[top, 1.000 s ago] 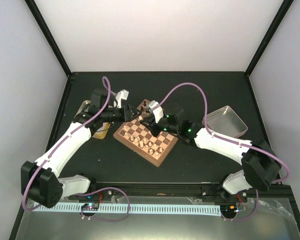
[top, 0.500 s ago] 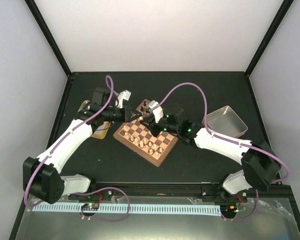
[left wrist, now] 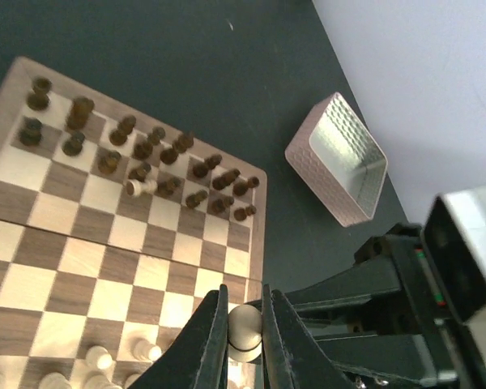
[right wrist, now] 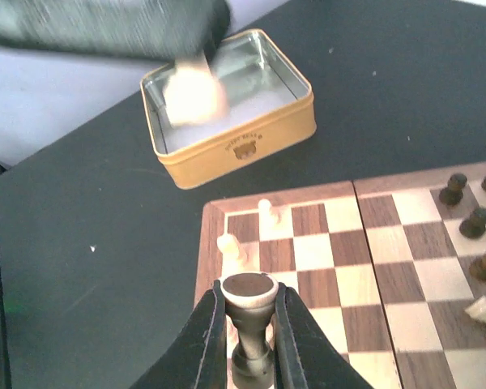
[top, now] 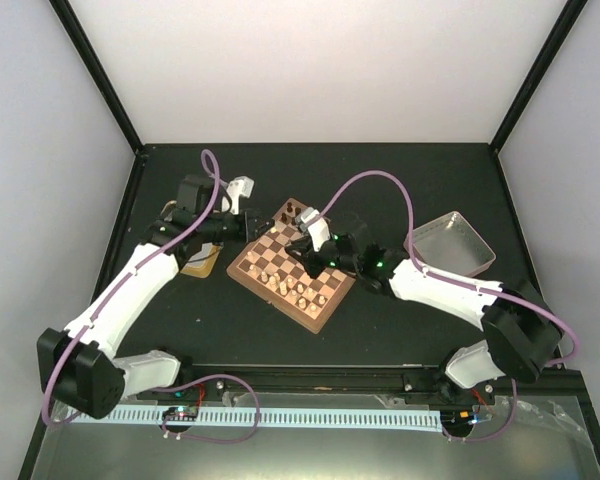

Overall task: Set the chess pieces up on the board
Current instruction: Pick up the chess piece from the chessboard, then place the chess piece on the chessboard.

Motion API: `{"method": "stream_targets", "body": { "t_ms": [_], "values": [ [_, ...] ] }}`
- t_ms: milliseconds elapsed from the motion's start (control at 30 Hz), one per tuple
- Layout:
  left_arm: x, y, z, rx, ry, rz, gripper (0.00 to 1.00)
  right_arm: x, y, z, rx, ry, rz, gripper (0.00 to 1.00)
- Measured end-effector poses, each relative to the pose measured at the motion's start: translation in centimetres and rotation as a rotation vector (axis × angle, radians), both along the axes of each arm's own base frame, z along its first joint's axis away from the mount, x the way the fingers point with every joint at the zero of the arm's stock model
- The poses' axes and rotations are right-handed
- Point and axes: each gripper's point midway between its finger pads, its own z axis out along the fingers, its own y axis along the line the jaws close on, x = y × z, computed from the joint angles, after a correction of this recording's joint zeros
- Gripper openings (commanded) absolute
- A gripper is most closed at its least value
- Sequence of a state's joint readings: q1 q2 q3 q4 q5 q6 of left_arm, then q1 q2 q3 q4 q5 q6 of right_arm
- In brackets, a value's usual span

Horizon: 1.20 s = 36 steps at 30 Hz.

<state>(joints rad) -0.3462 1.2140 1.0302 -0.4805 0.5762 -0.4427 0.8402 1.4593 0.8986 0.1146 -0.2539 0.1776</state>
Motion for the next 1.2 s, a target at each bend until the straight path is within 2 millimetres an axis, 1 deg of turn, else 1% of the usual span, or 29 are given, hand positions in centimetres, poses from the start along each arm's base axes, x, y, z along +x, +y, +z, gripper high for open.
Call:
{"method": "stream_targets", "body": {
  "t_ms": [133, 200, 267, 300, 400, 500, 633, 700, 800, 900, 1067, 1200],
  "values": [
    [0.2, 1.3, 1.2, 0.026, -0.094, 0.071, 0.06, -0.3, -1.1, -1.5, -0.035, 0.023, -0.026, 0.07],
    [0.0, 2.3, 0.7, 0.046, -0.148, 0.117, 0.07, -0.5, -1.7, -1.8, -0.045, 0.033, -0.051, 0.07],
    [-0.3, 3.2, -0.8, 0.075, -0.177, 0.162, 0.07, -0.4, -2.3, -1.9, -0.045, 0.043, -0.081, 0.07],
    [-0.5, 3.6, -1.8, 0.095, -0.177, 0.184, 0.07, -0.3, -2.5, -1.8, -0.045, 0.047, -0.099, 0.07],
    [-0.2, 4.1, -4.6, 0.162, -0.159, 0.234, 0.07, 0.3, -3.0, -1.8, -0.038, 0.065, -0.155, 0.07],
    [0.8, 4.2, -6.3, 0.227, -0.149, 0.273, 0.07, 0.8, -3.7, -2.3, -0.038, 0.094, -0.215, 0.07],
    [2.2, 4.1, -9.6, 0.321, -0.09, 0.297, 0.07, 1.3, -4.6, -3.1, -0.046, 0.131, -0.271, 0.07],
    [3.0, 4.1, -10.9, 0.362, -0.061, 0.302, 0.07, 1.4, -4.9, -3.3, -0.046, 0.147, -0.285, 0.07],
    [4.1, 3.9, -12.4, 0.411, -0.031, 0.307, 0.07, 1.4, -5.1, -3.6, -0.049, 0.166, -0.297, 0.07],
    [4.7, 3.7, -13.5, 0.438, -0.009, 0.297, 0.07, 1.4, -5.3, -4.1, -0.059, 0.183, -0.302, 0.07],
    [4.5, 3.2, -15.5, 0.473, 0.031, 0.27, 0.08, 1.4, -5.4, -5.5, -0.092, 0.212, -0.304, 0.07],
    [4.0, 3.1, -16.6, 0.508, 0.069, 0.253, 0.08, 1.5, -5.3, -5.9, -0.102, 0.225, -0.3, 0.07]
  ]
}}
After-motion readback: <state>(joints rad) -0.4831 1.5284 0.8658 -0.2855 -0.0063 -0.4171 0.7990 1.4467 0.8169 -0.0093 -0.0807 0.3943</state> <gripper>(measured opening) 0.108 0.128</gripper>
